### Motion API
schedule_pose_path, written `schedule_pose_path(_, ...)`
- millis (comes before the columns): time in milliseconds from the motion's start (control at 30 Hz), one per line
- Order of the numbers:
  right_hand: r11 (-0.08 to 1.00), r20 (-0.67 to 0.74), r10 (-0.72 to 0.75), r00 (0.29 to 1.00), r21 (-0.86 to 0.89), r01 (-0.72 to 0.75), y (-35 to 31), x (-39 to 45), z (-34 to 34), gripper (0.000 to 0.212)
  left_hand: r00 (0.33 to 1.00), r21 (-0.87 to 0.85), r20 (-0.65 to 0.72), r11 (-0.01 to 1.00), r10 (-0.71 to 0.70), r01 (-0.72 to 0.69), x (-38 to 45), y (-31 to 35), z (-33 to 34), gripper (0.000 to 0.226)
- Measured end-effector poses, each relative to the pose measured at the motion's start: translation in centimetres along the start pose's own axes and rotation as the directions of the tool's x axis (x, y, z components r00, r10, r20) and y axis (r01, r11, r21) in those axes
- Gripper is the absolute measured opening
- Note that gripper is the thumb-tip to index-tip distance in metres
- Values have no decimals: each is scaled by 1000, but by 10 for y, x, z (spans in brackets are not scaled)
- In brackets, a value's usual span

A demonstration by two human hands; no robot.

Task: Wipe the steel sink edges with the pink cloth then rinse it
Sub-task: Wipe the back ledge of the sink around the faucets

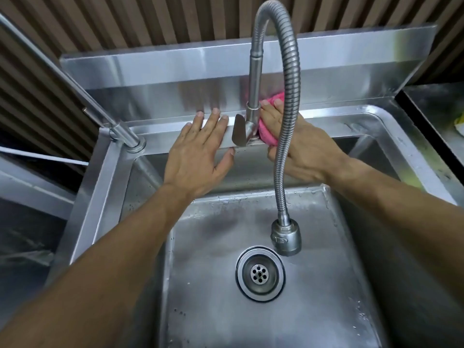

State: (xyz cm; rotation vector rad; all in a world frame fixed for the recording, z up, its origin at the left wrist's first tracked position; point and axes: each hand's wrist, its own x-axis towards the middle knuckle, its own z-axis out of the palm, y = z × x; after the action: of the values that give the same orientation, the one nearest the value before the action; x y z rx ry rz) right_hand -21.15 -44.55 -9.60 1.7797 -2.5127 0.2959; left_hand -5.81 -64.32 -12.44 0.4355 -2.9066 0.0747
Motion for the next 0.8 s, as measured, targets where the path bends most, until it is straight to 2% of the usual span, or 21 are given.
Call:
schedule_pose_path(67, 997, 17, -12, 1000, -70, 13, -2, 3, 3, 69, 1000, 2, -9, 1000, -5, 5, 0, 1, 2, 69)
schedule_pose_path(133, 991, -23, 69, 997, -110, -71, -11, 1, 9, 67, 1000, -2, -3, 1000, -15, 15, 0, 3, 2, 67)
schedule_pose_path(300, 978, -99, 193, 976, -56, -199, -11, -13, 5, 63, 997, -19, 82, 1000, -16, 18, -2, 5, -9, 68)
schedule_pose_path(433, 877, -153, 480, 864, 62, -477, 8, -35, 3, 63, 994, -16, 94, 998, -59, 61, -3, 11, -12, 68)
schedule_pose_path(533, 806, -148, 592, 792, 99, -584, -3, -24, 3, 64, 994, -36, 51, 995, -92, 94, -3, 18, -10, 65)
schedule_pose_path(600, 828, -161, 560, 813, 136, -544, -13, -14, 5, 61, 995, -74, 37, 993, -94, 97, -2, 17, -10, 62)
schedule_pose_path(700, 910, -185, 411, 893, 139, -390, -12, -13, 6, 56, 997, -94, 54, 994, -54, 59, -1, 10, -11, 63)
schedule_pose_path(800, 937, -183, 349, 919, 65, -343, 5, -25, 5, 55, 998, -79, 67, 997, -16, 21, 0, 2, -9, 62)
